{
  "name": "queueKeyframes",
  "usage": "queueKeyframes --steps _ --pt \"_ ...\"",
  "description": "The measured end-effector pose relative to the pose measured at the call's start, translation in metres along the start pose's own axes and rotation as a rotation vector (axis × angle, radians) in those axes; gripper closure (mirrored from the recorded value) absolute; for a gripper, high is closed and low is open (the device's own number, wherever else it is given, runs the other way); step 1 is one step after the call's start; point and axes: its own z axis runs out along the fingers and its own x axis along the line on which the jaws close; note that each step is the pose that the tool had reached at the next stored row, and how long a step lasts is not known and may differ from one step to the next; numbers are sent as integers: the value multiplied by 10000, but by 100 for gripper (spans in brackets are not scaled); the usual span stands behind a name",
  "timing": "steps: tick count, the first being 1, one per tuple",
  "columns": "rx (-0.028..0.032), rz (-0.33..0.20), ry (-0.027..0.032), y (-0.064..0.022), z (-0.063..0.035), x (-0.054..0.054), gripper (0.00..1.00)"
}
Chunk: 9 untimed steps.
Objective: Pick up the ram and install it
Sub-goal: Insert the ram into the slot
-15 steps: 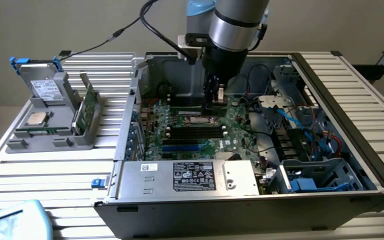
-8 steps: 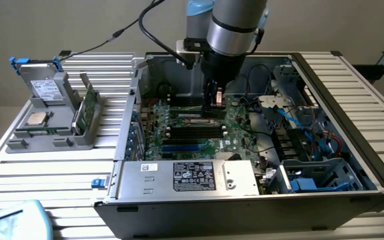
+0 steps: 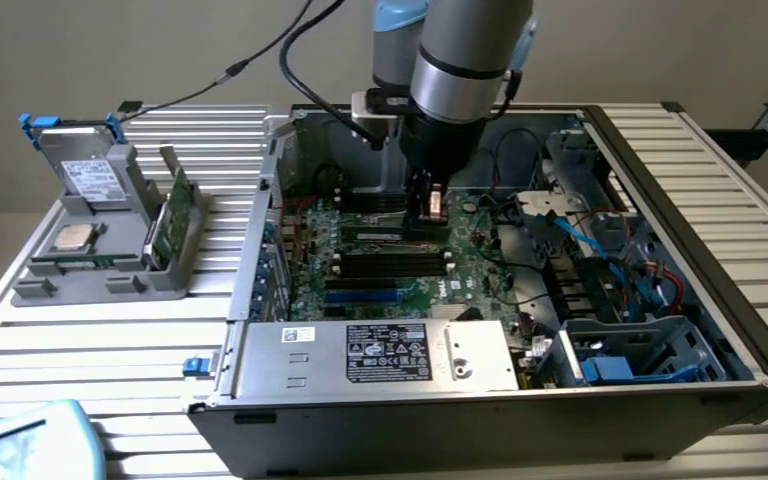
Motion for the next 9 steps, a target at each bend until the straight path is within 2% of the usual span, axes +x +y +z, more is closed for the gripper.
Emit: queueKeyframes --steps 3,6,8,9 --pt "3 1 5 -5 55 -25 87" --pt "5 7 66 -13 122 -50 87" --pt "6 13 146 -16 147 -58 87" --pt "5 17 209 -17 156 -59 87"
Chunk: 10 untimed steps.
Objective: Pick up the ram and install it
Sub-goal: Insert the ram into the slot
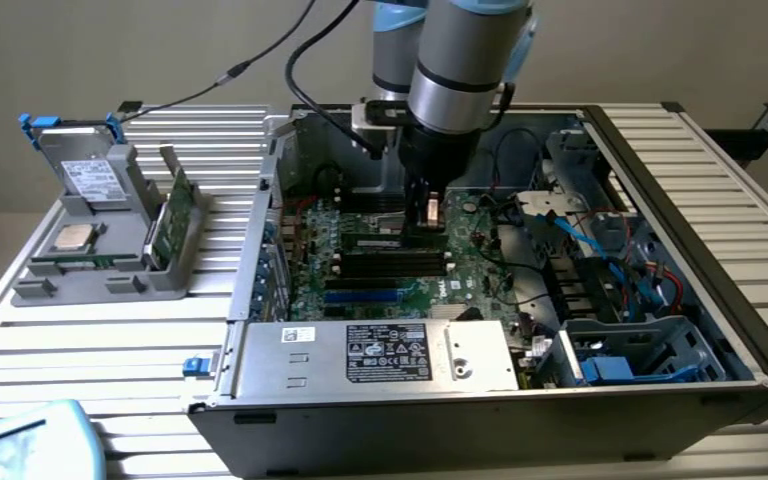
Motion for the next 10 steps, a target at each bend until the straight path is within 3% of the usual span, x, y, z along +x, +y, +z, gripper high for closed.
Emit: queueKeyframes --steps 4,5,10 --pt "1 11 336 -3 24 -1 87" --pt "1 12 380 -4 36 -4 87" --pt "1 13 396 -16 126 -13 87"
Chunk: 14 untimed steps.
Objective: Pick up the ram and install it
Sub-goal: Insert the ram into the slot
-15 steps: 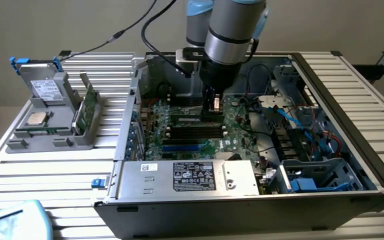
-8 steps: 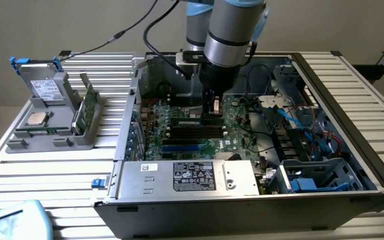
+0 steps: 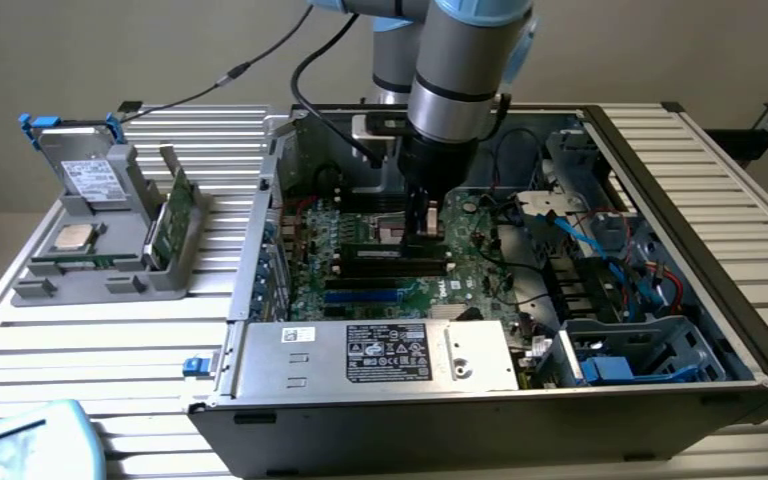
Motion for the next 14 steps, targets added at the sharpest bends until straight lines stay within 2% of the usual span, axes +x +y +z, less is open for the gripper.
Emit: queueKeyframes --steps 3,10,14 --pt "-1 2 10 -4 37 -5 87" --pt "1 -26 16 -4 38 -8 87" --pt "2 -93 51 -5 41 -15 87"
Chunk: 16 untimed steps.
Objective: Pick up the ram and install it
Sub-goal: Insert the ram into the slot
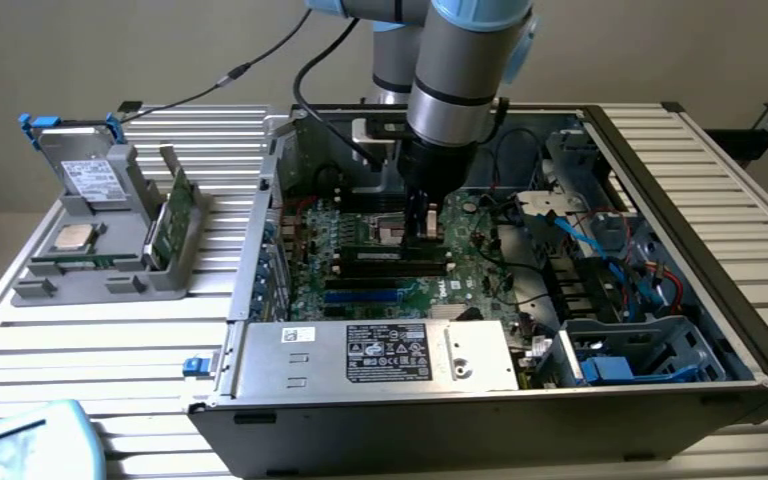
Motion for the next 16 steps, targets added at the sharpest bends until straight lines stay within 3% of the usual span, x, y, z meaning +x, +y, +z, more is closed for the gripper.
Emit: queueKeyframes --steps 5,16 --pt "-2 -3 162 -3 17 -3 87" --pt "-1 -7 190 -8 53 -21 87"
